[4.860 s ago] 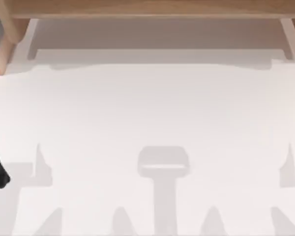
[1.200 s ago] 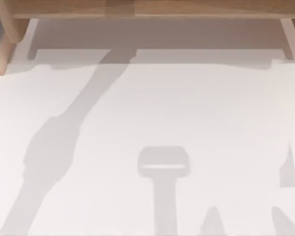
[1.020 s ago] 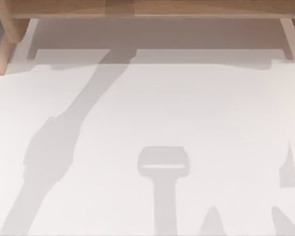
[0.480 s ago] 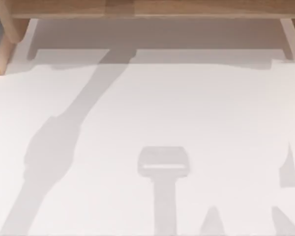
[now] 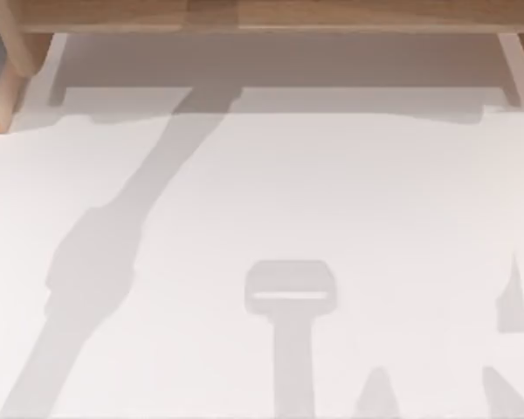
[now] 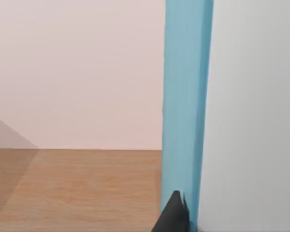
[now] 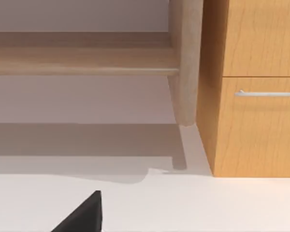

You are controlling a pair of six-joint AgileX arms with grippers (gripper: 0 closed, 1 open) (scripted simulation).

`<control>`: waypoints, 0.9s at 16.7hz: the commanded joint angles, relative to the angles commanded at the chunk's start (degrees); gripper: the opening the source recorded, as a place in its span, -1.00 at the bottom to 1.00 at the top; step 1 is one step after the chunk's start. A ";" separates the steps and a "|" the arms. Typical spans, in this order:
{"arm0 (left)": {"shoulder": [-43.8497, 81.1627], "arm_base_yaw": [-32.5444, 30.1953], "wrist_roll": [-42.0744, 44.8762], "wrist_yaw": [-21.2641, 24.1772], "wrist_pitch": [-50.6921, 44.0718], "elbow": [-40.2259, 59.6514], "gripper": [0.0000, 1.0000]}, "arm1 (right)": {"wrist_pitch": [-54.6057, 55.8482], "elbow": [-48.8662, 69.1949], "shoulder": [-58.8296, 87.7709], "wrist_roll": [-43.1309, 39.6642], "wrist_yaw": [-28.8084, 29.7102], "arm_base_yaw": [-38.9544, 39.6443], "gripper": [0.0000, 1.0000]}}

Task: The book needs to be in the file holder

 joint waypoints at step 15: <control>-13.72 27.05 17.64 10.81 15.38 -16.01 -1.00 | 0.00 0.00 0.00 0.00 0.00 0.00 1.00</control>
